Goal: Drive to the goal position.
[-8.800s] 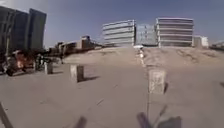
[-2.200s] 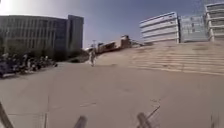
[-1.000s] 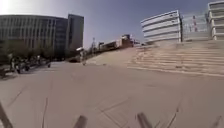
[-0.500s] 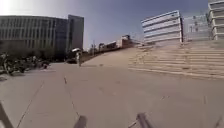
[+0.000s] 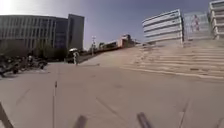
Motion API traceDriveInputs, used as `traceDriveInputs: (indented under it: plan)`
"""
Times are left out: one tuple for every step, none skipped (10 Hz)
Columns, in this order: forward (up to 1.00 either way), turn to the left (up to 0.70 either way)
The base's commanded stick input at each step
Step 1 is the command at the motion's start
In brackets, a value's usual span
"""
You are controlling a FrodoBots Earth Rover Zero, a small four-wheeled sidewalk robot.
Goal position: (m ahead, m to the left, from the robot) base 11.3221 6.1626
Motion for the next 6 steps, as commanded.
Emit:
traceDriveInputs:
  plan:
    - [1.00,0.00]
    - [1.00,0.00]
    - [1.00,0.00]
    - [1.00,0.03]
    - [1.00,0.07]
    - [1.00,0.40]
